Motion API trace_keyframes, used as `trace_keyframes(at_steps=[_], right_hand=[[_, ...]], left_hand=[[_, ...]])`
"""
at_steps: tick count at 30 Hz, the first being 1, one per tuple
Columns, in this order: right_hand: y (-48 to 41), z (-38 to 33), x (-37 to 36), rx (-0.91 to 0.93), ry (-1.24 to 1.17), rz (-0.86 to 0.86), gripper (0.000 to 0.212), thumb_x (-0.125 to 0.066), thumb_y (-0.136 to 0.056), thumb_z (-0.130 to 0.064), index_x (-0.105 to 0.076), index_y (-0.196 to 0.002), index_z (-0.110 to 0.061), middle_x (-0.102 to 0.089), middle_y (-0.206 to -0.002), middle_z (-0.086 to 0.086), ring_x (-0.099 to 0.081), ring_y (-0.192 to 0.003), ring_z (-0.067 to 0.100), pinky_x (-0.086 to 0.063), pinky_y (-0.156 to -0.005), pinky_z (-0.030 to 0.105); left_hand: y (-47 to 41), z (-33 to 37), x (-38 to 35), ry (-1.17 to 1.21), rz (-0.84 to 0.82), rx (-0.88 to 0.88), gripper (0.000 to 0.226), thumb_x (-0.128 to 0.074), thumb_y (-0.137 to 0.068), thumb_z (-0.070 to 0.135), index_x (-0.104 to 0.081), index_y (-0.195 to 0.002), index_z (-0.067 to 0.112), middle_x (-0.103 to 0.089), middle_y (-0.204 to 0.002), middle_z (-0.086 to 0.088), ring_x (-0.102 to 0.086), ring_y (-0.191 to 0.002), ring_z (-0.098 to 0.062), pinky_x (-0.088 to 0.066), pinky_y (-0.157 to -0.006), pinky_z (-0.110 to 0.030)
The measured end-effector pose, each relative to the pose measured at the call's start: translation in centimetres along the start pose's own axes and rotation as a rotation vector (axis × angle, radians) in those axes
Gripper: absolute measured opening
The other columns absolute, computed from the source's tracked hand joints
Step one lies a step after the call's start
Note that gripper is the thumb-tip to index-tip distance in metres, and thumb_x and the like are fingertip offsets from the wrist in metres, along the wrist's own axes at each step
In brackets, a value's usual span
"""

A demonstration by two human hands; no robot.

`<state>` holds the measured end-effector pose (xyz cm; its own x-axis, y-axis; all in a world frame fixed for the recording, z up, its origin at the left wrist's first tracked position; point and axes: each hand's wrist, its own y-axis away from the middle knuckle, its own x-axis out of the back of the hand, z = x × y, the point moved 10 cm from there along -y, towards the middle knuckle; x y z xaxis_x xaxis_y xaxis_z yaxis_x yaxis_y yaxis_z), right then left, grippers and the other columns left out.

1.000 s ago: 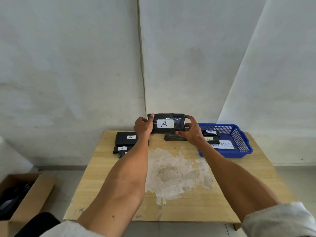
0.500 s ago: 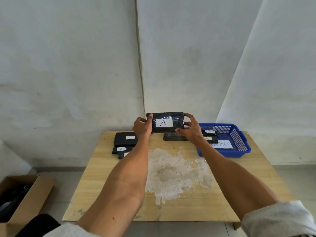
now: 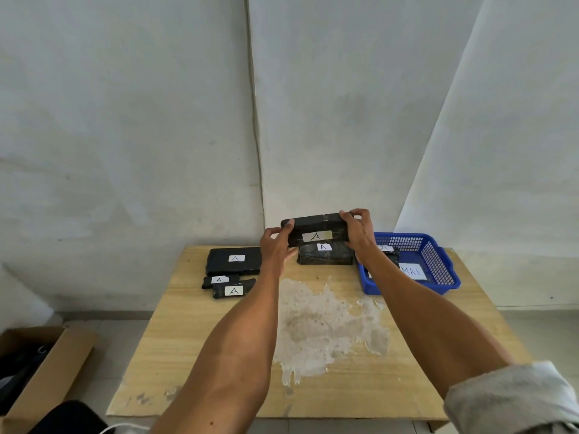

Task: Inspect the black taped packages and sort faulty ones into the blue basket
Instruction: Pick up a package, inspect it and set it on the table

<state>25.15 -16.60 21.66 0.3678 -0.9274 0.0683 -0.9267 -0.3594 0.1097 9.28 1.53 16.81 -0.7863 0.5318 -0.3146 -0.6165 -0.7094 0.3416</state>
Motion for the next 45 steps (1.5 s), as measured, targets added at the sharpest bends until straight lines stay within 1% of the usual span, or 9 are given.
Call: trace_keyframes(at_steps=[7,11,22,27,32,37,39,43,45], right_hand=[[-1.0,1.3,-0.5,-0.078,-0.107,-0.01,0.041,-0.064,-0.093,-0.034,-0.054,-0.13,-0.018,-0.069,-0.111,0.012,-0.068,-0.103,0.027,-0.059,-0.086,0.044],[-0.7,0.6,-0.7,-0.034,-0.157,-0.076,0.044,-0.063,-0.095,-0.02,-0.049,-0.136,-0.019,-0.071,-0.105,0.015,-0.07,-0.096,0.025,-0.058,-0.078,0.036],[-0.5,0.0,-1.3,0.041,-0.103,-0.126,0.05,-0.068,-0.094,-0.02,-0.047,-0.139,-0.019,-0.071,-0.108,0.02,-0.071,-0.101,0.032,-0.058,-0.092,0.045],[0.3,-1.1,-2.2,0.083,-0.108,-0.206,0.05,-0.067,-0.092,-0.009,-0.048,-0.138,-0.016,-0.07,-0.107,0.012,-0.073,-0.086,0.017,-0.058,-0.078,0.027],[0.4,-1.6,-1.9,0.101,-0.089,-0.195,0.06,-0.069,-0.09,-0.009,-0.043,-0.143,-0.019,-0.068,-0.108,0.013,-0.069,-0.101,0.029,-0.054,-0.094,0.04],[0.1,-1.1,-1.5,0.062,-0.017,-0.125,0.034,-0.068,-0.085,-0.022,-0.068,-0.115,-0.006,-0.069,-0.109,0.014,-0.063,-0.11,0.029,-0.048,-0.106,0.047],[0.2,-0.7,-1.7,0.01,0.001,-0.125,0.03,-0.068,-0.089,-0.025,-0.07,-0.11,-0.004,-0.069,-0.109,0.018,-0.064,-0.109,0.035,-0.053,-0.1,0.043],[0.3,0.2,-1.4,-0.049,0.049,-0.082,0.049,-0.077,-0.087,-0.027,-0.061,-0.13,-0.011,-0.067,-0.111,0.011,-0.068,-0.099,0.026,-0.058,-0.088,0.036],[-0.1,1.1,-0.3,-0.109,0.038,0.012,0.049,-0.082,-0.082,-0.026,-0.066,-0.124,-0.007,-0.071,-0.106,0.01,-0.071,-0.095,0.025,-0.06,-0.087,0.037]], left_hand=[[0.1,1.3,-0.6,0.135,-0.03,-0.071,0.029,-0.08,-0.082,0.011,-0.06,-0.103,0.013,-0.069,-0.101,-0.013,-0.071,-0.098,-0.033,-0.062,-0.071,-0.034],[0.1,1.2,-0.5,0.184,-0.052,-0.085,0.026,-0.079,-0.083,0.007,-0.064,-0.104,0.008,-0.071,-0.093,-0.011,-0.072,-0.091,-0.027,-0.061,-0.085,-0.04],[-0.9,0.9,0.5,0.196,-0.011,-0.093,0.026,-0.077,-0.084,0.008,-0.062,-0.105,0.006,-0.069,-0.1,-0.014,-0.071,-0.098,-0.03,-0.059,-0.09,-0.046],[-1.5,1.0,1.2,0.178,0.09,-0.045,0.034,-0.082,-0.083,0.025,-0.061,-0.104,0.009,-0.069,-0.099,-0.012,-0.071,-0.097,-0.03,-0.062,-0.073,-0.034],[-2.0,1.2,0.8,0.195,0.062,-0.049,0.039,-0.081,-0.082,0.017,-0.059,-0.111,0.002,-0.066,-0.105,-0.016,-0.07,-0.099,-0.032,-0.063,-0.072,-0.036],[-2.1,1.4,-0.3,0.209,0.001,-0.04,0.029,-0.072,-0.085,0.004,-0.057,-0.109,0.008,-0.063,-0.1,-0.011,-0.065,-0.1,-0.03,-0.06,-0.083,-0.039],[-2.1,1.4,-0.5,0.176,-0.002,-0.042,0.035,-0.065,-0.085,-0.003,-0.056,-0.116,0.008,-0.061,-0.101,-0.01,-0.062,-0.097,-0.024,-0.057,-0.09,-0.037],[-1.9,1.6,-1.2,0.123,-0.058,-0.035,0.018,-0.055,-0.08,-0.015,-0.063,-0.082,0.001,-0.063,-0.084,-0.011,-0.06,-0.085,-0.024,-0.054,-0.075,-0.029],[-1.9,1.5,-1.1,0.079,-0.102,-0.017,0.027,-0.052,-0.079,-0.018,-0.065,-0.093,0.002,-0.066,-0.092,-0.014,-0.063,-0.09,-0.027,-0.057,-0.072,-0.031]])
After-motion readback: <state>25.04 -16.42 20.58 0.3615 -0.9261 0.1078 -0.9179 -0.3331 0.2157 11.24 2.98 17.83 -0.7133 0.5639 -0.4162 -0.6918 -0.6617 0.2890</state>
